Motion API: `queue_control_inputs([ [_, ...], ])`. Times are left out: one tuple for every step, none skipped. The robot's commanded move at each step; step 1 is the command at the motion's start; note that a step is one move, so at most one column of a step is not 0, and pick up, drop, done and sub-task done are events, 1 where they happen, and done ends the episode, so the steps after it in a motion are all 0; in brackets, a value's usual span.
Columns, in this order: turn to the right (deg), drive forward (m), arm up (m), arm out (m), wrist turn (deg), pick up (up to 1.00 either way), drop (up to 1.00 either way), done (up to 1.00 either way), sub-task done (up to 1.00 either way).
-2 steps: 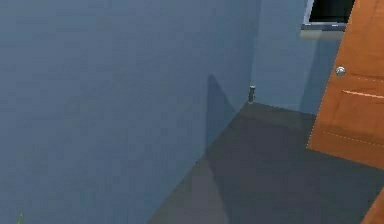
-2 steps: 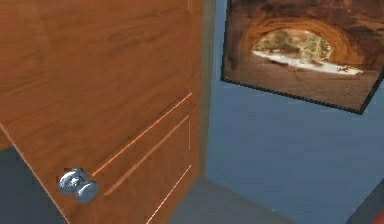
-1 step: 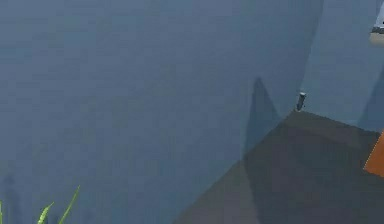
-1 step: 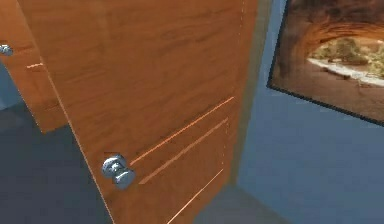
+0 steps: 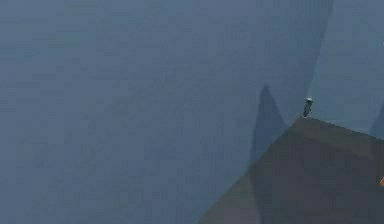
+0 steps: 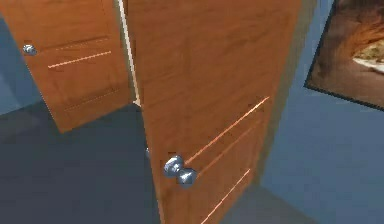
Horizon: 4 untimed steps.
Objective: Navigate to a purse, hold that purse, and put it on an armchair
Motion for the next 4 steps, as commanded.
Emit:
queue_control_inputs([
  [45.0, 0.0, 0.0, 0.0, 0.0, 0.0, 0.0, 0.0, 0.0],
  [6.0, 0.0, 0.0, 0.0, 0.0, 0.0, 0.0, 0.0, 0.0],
  [0.0, 0.05, 0.0, 0.0, 0.0, 0.0, 0.0, 0.0, 0.0],
  [-45.0, 0.0, 0.0, 0.0, 0.0, 0.0, 0.0, 0.0, 0.0],
])
